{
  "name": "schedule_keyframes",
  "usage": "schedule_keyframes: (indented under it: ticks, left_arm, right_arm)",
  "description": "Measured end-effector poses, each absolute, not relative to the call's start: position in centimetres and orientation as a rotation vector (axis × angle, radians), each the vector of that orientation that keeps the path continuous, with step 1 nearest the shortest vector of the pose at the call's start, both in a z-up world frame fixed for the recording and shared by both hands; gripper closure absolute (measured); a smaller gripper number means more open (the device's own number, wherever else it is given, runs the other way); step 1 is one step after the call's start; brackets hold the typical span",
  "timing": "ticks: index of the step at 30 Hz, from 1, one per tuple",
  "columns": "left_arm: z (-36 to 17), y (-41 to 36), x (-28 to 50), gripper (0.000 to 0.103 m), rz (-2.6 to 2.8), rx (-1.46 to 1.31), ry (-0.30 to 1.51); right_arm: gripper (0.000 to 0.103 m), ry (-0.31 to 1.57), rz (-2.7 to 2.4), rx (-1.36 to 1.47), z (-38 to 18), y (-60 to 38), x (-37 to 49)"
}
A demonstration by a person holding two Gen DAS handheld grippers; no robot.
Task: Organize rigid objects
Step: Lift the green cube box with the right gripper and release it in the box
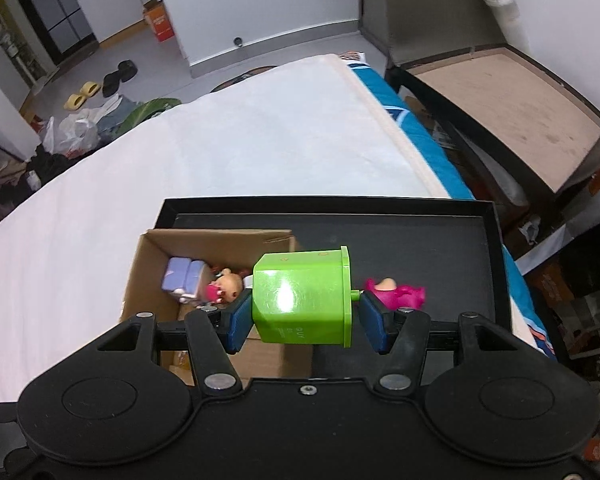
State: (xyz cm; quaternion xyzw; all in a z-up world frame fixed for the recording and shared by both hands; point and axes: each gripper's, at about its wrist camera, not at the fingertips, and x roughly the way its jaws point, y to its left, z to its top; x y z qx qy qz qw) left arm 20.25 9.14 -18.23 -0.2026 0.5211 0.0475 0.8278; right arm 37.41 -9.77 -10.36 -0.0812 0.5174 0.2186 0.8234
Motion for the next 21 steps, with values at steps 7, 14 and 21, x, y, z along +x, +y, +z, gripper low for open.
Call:
schedule_keyframes:
  ticks: [7, 14, 21]
  left_arm:
    - [-18.3, 9.2, 20.2, 0.09, 0.095, -0.435, 1.104]
    - [-18.2, 9.3, 20.0, 0.09, 0.091, -0.434, 1.099]
    - [-18.3, 9.4, 20.0, 0.09, 0.089, -0.442, 1.096]
  right_arm:
    - [0.048, 1.101, 0.495, -0.209, -10.2, -8.0, 36.3]
    - [0.048, 1.115, 0.509, -0.235, -10.8, -6.6, 35.5]
    - [0.048, 1.138, 0.52, -0.255, -11.8, -5.5, 34.7]
